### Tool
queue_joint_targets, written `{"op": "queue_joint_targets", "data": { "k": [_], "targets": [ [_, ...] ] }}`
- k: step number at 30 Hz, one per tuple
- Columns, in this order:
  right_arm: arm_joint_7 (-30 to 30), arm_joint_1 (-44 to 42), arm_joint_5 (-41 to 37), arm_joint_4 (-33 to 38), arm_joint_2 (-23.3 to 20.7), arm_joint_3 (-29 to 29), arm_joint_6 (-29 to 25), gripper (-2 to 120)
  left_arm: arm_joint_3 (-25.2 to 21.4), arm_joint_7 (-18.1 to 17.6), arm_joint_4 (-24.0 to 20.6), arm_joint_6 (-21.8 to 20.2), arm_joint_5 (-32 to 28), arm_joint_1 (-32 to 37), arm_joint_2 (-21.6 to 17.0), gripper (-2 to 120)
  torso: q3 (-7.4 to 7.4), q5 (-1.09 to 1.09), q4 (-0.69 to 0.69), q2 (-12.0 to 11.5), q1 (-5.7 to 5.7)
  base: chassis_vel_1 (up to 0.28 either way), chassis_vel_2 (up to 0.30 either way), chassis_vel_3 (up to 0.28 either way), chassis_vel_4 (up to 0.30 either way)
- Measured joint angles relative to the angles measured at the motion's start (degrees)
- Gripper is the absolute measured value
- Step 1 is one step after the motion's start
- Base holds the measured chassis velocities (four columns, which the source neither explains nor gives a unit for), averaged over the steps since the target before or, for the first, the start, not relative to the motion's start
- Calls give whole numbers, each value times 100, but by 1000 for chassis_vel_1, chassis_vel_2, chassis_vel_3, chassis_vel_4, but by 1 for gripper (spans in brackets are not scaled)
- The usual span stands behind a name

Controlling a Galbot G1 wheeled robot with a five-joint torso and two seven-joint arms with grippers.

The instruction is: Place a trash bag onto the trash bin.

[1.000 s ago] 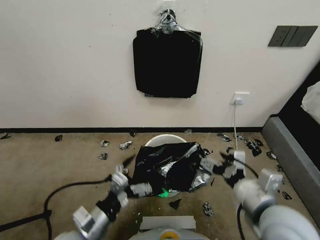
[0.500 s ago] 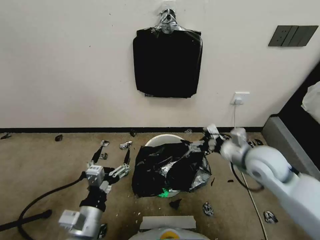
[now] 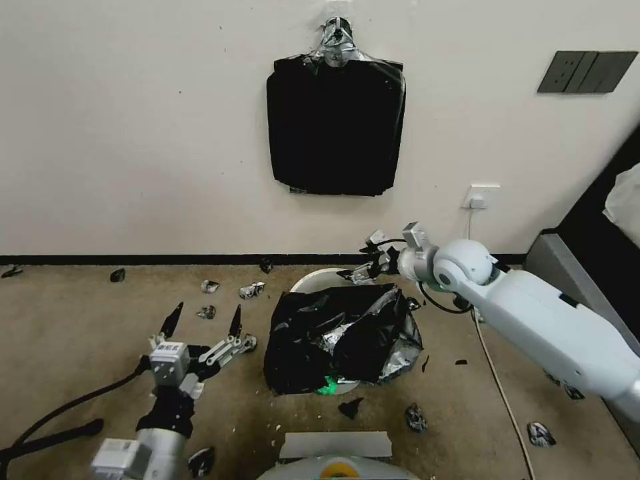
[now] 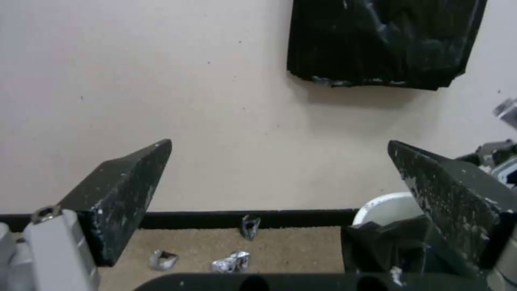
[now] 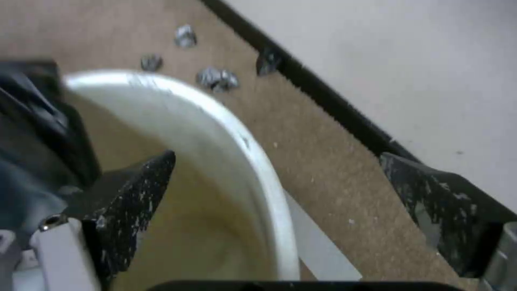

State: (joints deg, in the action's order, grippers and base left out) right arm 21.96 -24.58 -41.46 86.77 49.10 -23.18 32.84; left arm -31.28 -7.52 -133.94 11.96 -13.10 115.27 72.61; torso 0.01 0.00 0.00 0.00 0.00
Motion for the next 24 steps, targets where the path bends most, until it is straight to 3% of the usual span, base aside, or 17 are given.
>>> {"op": "queue_joint_targets", "data": {
  "k": [10, 13, 24],
  "targets": [
    [462, 254, 272, -554, 248, -375, -160, 96, -72, 1, -9, -16, -136, -36, -41, 100, 0, 0, -1, 0, 0, 0, 0, 0, 0],
    [562, 269, 291, -609, 304, -446, -200, 78, -84, 0, -7, -16, -191, -18, -40, 100, -1, 0, 0, 0, 0, 0, 0, 0, 0],
    [615, 271, 354, -759, 394, -542, -321, 41, -95, -12, -54, -22, -296, 0, -29, 100, -1, 0, -1, 0, 0, 0, 0, 0, 0]
  ]
}}
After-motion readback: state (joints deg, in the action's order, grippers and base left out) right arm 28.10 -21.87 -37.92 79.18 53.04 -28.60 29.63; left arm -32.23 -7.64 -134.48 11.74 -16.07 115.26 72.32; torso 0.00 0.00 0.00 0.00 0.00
